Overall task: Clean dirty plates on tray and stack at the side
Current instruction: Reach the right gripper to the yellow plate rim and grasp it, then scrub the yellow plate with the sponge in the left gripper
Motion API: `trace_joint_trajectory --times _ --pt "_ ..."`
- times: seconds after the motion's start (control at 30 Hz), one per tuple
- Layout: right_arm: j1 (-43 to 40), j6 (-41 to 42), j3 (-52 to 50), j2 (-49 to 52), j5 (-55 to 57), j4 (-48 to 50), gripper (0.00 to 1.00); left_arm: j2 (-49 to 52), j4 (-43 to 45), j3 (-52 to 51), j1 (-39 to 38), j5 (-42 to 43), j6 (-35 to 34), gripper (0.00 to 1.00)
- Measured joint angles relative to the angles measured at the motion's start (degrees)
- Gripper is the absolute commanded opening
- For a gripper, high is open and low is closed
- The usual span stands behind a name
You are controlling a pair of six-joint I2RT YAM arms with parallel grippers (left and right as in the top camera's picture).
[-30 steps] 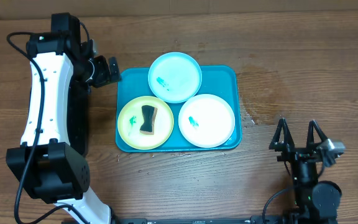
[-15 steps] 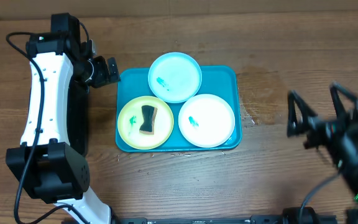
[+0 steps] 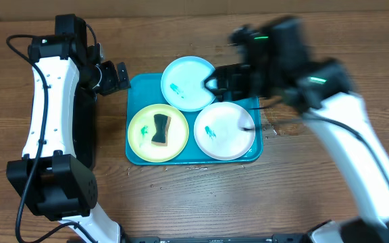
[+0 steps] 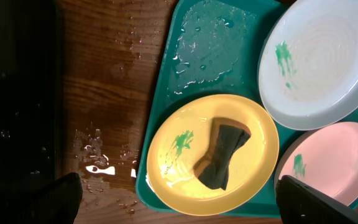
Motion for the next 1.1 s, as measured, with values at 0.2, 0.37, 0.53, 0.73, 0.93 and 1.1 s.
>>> trace_joint_trajectory --times 0.2,0.37,0.53,0.73,0.93,1.1 --pt "8.7 6.1 0.1 16.5 8.3 4.3 0.59 0.0 0.0 0.0 0.0 0.0 0.0 1.00" --pt "11.1 7.5 0.1 25.4 11.1 9.7 0.57 0.0 0.0 0.0 0.0 0.0 0.0 1.00" --pt "11.9 8.1 0.1 30.2 13.9 10.3 0.58 0.0 0.0 0.0 0.0 0.0 0.0 1.00" --pt "11.9 7.7 0.1 32.9 14.7 11.8 0.57 0.0 0.0 0.0 0.0 0.0 -0.2 1.00" --pt "12.1 7.1 0.1 34.5 15.0 11.8 0.44 0.0 -0.7 0.0 0.0 0.0 -0.6 0.55" --pt "12.3 7.0 0.1 34.9 15.1 11.5 0.28 0.0 -1.2 -1.1 -0.4 1.8 1.6 0.62"
